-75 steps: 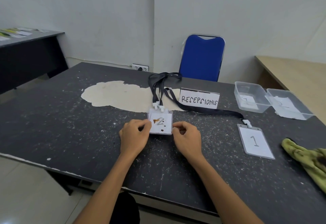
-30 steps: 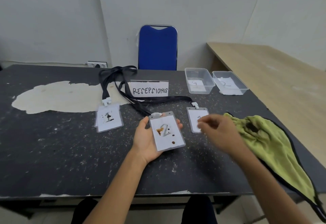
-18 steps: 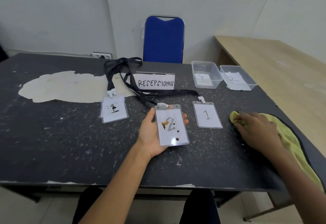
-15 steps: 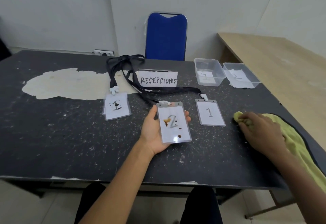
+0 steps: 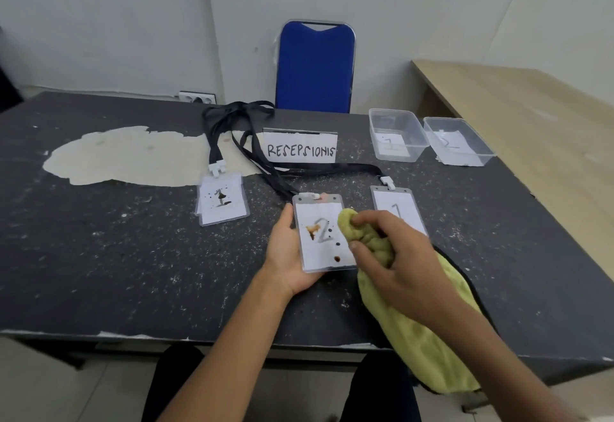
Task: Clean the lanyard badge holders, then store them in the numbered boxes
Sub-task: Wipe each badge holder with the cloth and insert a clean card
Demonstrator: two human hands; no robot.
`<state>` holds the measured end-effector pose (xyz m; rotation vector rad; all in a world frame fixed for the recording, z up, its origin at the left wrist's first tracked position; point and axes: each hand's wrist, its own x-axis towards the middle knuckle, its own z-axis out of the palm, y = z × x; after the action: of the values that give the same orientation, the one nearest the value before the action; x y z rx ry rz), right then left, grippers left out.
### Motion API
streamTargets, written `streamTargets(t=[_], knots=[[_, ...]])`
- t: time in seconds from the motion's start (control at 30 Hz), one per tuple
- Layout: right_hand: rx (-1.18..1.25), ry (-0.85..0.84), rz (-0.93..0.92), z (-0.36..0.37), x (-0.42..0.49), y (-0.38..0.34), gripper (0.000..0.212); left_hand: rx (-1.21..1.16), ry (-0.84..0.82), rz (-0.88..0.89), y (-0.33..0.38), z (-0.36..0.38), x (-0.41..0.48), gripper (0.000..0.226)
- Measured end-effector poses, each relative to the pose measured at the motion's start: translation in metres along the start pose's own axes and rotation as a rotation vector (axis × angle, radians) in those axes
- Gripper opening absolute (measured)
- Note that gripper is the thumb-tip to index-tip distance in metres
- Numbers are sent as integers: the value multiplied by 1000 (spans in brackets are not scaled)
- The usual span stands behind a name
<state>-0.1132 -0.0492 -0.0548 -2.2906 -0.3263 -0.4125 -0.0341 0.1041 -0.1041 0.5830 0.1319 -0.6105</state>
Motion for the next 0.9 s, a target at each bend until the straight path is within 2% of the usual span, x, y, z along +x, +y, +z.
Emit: streamTargets(t=[0.13, 0.23, 0.43, 0.6, 0.77, 0.9], knots=[[-177, -181, -86, 14, 21, -2, 28, 6, 29, -3, 1, 2, -3, 47], [-250, -234, -133, 20, 35, -6, 29, -20, 17, -7, 1, 2, -4, 43], [-348, -210, -140, 41, 47, -4, 30, -44, 3, -10, 2, 3, -6, 46], [-347, -267, -182, 35, 35, 0, 24, -80, -9, -29, 2, 1, -3, 40], [-384, -164, -65, 32, 48, 11, 24, 44, -85, -47, -1, 9, -5, 29], [-282, -175, -83, 47, 53, -3, 21, -62, -89, -16, 2, 5, -4, 33]])
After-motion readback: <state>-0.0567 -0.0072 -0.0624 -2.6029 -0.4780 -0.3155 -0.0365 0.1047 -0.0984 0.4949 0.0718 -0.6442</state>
